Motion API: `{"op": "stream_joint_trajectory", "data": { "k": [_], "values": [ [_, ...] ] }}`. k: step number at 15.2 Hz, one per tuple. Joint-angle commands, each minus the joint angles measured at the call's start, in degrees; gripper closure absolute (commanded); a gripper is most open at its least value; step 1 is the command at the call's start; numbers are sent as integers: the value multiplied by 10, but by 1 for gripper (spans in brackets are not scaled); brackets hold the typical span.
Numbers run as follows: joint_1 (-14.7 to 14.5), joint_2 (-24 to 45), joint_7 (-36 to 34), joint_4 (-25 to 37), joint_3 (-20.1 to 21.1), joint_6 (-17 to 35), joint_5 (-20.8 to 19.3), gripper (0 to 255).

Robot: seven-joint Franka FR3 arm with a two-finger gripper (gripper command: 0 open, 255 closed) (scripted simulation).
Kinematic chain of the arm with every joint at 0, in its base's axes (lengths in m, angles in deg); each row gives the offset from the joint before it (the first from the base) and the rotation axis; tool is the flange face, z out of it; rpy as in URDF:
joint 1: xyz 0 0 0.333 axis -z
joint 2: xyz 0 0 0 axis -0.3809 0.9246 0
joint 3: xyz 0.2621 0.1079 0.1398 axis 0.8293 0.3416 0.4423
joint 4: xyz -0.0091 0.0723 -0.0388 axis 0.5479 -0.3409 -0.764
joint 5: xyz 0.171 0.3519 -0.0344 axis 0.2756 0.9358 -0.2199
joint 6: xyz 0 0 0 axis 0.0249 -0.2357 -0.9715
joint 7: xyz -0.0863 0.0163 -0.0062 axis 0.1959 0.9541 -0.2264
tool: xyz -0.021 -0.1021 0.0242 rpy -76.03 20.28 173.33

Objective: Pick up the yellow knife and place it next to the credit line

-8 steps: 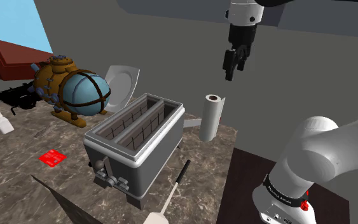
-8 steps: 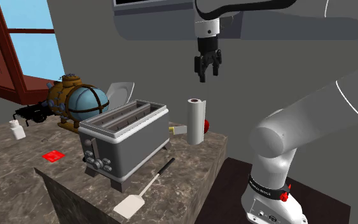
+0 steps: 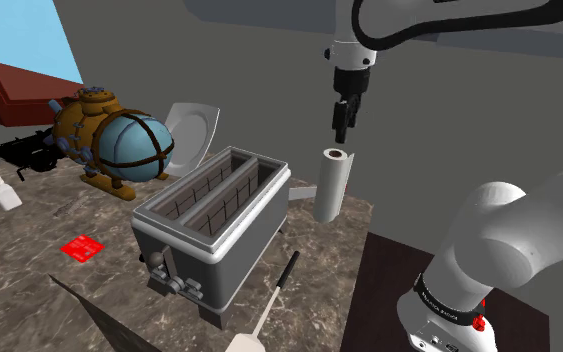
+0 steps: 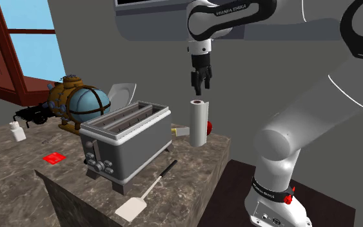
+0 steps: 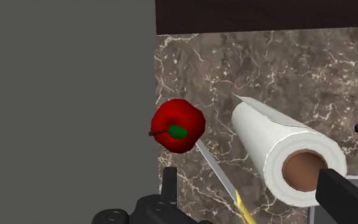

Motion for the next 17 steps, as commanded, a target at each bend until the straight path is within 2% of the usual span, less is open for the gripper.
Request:
{"op": "stream_joint_trajectory", "data": {
  "k": [1, 11, 12, 13, 17],
  "values": [
    [-11, 30, 38, -7, -11, 31, 1, 0],
    [-60, 219, 229, 5, -47, 170, 23, 0],
    [-57, 190, 201, 16, -40, 352, 21, 0],
    [-57, 190, 202, 16, -40, 352, 21, 0],
    [-65, 188, 225, -53, -48, 404, 40, 0]
  ]
}}
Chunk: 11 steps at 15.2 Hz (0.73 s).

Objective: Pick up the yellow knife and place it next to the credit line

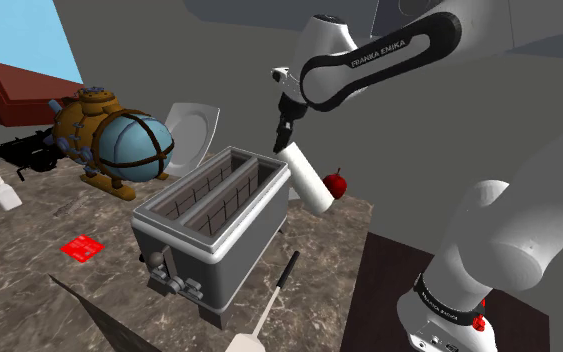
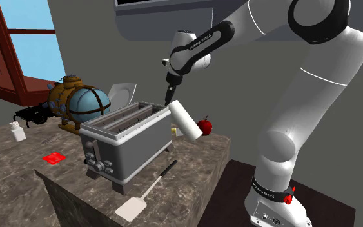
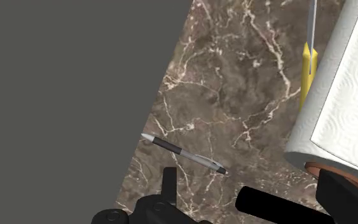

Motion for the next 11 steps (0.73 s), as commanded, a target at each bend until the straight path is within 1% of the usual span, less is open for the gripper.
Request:
{"op": "stream_joint_trajectory", "data": {
  "k": [1, 3, 4, 5, 11],
  "values": [
    [-5, 3, 10, -37, -3, -38, 9, 0],
    [-10, 5, 24, -69, -8, -11, 20, 0],
    [-6, -4, 20, -43, -7, 103, 15, 0],
    [-6, -4, 20, -43, -7, 103, 15, 0],
    [-18, 10, 38, -90, -16, 72, 33, 0]
  ]
}}
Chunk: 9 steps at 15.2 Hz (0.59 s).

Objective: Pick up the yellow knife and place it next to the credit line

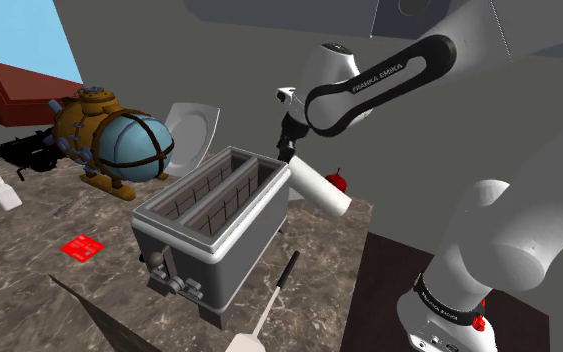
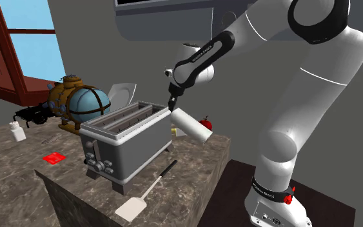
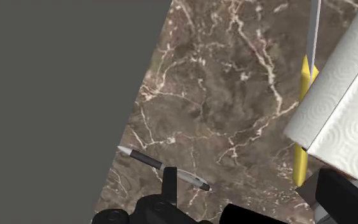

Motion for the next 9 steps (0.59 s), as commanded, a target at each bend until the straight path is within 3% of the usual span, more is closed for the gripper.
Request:
{"op": "stream_joint_trajectory", "data": {
  "k": [1, 5, 9],
  "values": [
    [-4, 11, 6, -17, -2, -36, 6, 0],
    [-10, 18, 17, -48, -6, -55, 16, 0],
    [-14, 50, 22, -53, -8, -19, 24, 0]
  ]
}}
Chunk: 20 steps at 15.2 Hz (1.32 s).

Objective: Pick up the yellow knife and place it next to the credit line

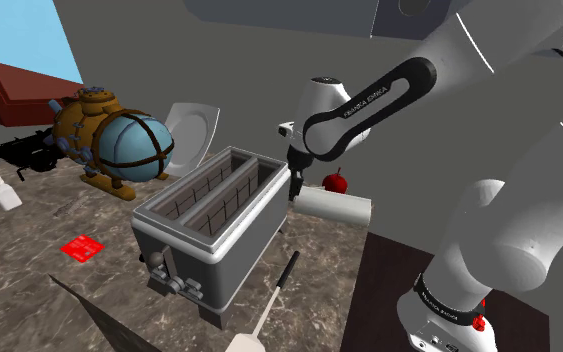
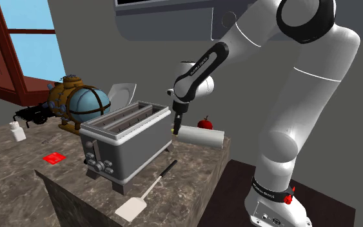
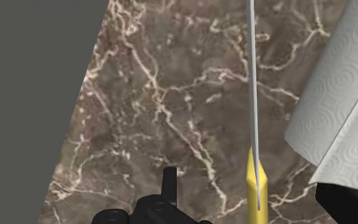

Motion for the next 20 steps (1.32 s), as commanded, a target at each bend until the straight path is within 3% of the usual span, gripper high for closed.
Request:
{"op": "stream_joint_trajectory", "data": {
  "k": [1, 4, 11, 12, 20],
  "values": [
    [-2, 15, 4, -5, -1, 19, 5, 0],
    [-5, 37, 9, -6, -3, 42, 12, 0],
    [-5, 37, 9, -6, -3, 42, 12, 0],
    [-5, 37, 9, -6, -3, 42, 12, 255],
    [-5, 37, 9, -6, -3, 42, 12, 255]
  ]
}}
